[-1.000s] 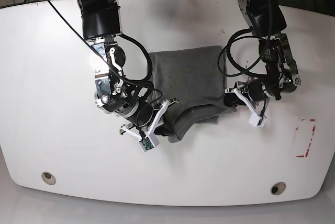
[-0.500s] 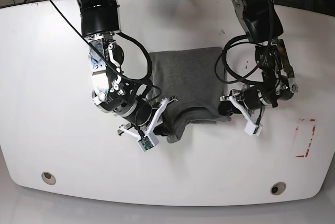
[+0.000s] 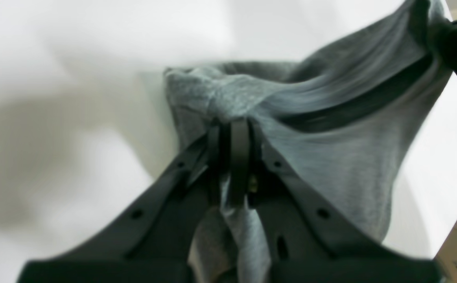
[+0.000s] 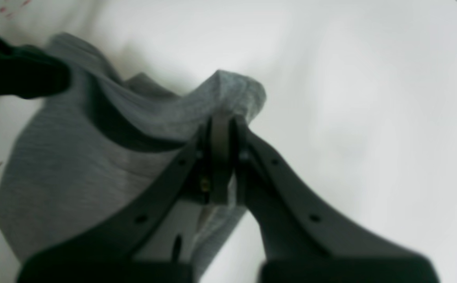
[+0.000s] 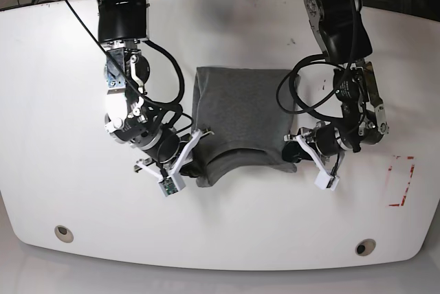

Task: Fold the T-shirt properly
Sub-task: 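Hold the bundle corners with both grippers and tuck the edges flat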

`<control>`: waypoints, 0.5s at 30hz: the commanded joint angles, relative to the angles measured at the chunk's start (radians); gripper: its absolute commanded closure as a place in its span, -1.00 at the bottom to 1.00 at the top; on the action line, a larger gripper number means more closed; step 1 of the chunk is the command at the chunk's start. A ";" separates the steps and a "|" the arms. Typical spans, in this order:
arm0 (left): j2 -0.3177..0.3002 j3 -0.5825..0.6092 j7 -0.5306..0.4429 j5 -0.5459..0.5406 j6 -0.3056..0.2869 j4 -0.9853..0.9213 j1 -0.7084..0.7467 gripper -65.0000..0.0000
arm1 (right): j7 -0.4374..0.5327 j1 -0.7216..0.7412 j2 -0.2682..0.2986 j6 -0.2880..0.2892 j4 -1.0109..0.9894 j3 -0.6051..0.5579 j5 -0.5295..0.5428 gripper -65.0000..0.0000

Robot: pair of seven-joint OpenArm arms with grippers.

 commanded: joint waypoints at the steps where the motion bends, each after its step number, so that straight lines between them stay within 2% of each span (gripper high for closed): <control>1: -0.005 0.001 -0.019 -0.021 -0.006 0.015 -0.027 0.99 | 0.025 0.030 0.001 0.002 0.015 0.019 0.008 1.00; 9: -0.007 0.003 -0.051 -0.020 -0.006 -0.080 -0.056 0.94 | 0.026 0.034 0.001 0.000 -0.026 0.030 0.005 0.89; 12: -0.009 0.003 -0.054 -0.020 -0.006 -0.134 -0.078 0.71 | 0.031 0.034 0.001 -0.003 -0.048 0.030 0.004 0.75; 15: -0.009 0.003 -0.054 -0.020 -0.003 -0.184 -0.105 0.31 | 0.054 0.034 -0.001 -0.009 -0.063 0.032 0.004 0.45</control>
